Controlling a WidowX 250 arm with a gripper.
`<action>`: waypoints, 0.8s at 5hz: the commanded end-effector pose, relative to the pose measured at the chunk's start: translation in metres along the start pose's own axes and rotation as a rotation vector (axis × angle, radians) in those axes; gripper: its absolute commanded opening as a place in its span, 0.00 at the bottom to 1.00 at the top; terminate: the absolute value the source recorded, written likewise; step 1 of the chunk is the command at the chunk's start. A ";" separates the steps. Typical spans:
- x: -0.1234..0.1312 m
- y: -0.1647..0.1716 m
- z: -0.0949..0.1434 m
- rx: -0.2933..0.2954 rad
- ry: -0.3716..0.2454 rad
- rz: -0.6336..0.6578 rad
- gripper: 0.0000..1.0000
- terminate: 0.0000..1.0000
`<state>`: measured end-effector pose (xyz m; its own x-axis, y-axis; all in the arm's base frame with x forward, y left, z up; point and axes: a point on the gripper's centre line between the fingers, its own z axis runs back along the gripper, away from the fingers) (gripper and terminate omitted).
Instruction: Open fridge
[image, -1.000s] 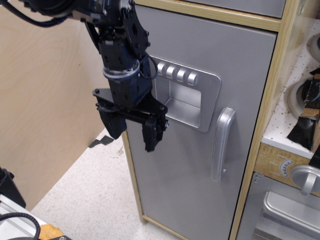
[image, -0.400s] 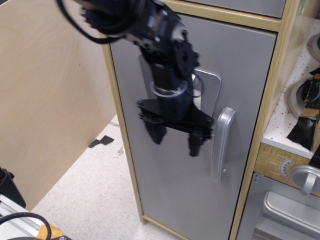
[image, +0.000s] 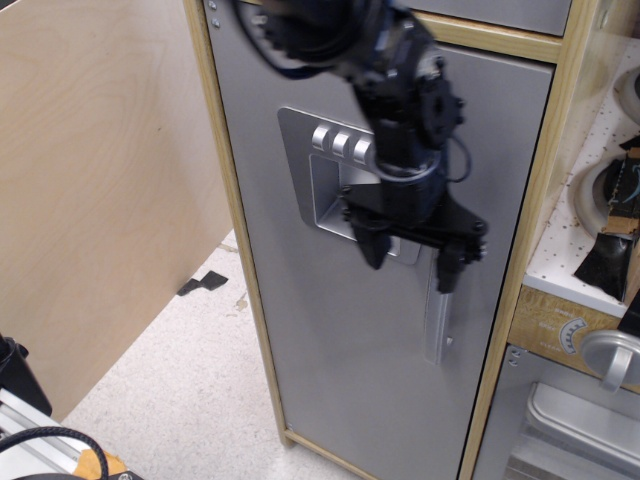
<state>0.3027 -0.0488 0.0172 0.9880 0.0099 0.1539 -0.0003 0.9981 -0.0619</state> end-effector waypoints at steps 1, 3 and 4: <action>0.026 -0.016 0.005 -0.018 -0.072 -0.042 1.00 0.00; 0.035 -0.009 0.000 -0.004 -0.195 0.013 1.00 0.00; 0.037 -0.007 -0.002 -0.012 -0.215 0.011 0.00 0.00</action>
<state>0.3309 -0.0568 0.0100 0.9487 0.0241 0.3153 -0.0024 0.9976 -0.0692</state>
